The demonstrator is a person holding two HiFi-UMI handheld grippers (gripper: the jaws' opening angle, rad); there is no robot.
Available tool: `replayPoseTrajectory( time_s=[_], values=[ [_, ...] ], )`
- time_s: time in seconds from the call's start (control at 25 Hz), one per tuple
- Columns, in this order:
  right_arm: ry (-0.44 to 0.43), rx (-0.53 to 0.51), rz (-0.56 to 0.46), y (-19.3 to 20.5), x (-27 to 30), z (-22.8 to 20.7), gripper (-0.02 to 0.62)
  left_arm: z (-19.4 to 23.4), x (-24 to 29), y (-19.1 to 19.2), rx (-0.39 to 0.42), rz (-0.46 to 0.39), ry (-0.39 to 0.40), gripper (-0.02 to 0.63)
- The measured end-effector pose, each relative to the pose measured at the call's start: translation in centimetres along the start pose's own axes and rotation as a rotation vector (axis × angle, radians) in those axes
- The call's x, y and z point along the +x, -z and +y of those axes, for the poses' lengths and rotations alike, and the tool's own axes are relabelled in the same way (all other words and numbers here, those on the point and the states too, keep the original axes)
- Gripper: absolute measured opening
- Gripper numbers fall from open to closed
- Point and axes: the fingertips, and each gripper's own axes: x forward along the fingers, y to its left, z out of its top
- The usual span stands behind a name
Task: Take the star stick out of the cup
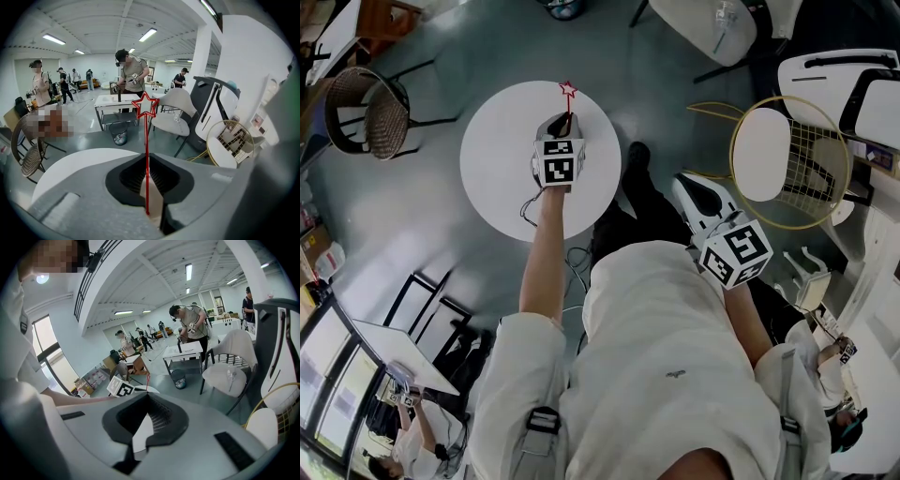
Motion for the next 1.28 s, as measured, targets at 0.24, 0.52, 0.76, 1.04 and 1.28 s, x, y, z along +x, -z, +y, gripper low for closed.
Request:
replayPoseTrajectory(
  time_s=[0.24, 0.52, 0.76, 1.04, 1.28],
  values=[
    [-0.002, -0.002, -0.002, -0.1, 0.0, 0.2, 0.006, 0.1, -0.1, 0.2, 0.002, -0.002, -0.006, 0.023],
    [-0.003, 0.001, -0.004, -0.2, 0.0, 0.1, 0.006, 0.0, -0.1, 0.1, 0.011, -0.008, -0.003, 0.02],
    [-0.006, 0.0, -0.009, -0.1, -0.1, 0.2, 0.006, 0.1, -0.7, -0.4, 0.009, -0.024, -0.002, 0.018],
    [-0.02, -0.01, -0.029, -0.3, -0.2, 1.1, 0.006, -0.1, -2.1, -1.2, 0.001, -0.067, 0.004, 0.018],
    [-0.028, -0.023, -0.054, -0.5, -0.6, 2.3, 0.006, -0.1, -4.5, -2.4, -0.025, -0.124, 0.008, 0.018]
  ],
)
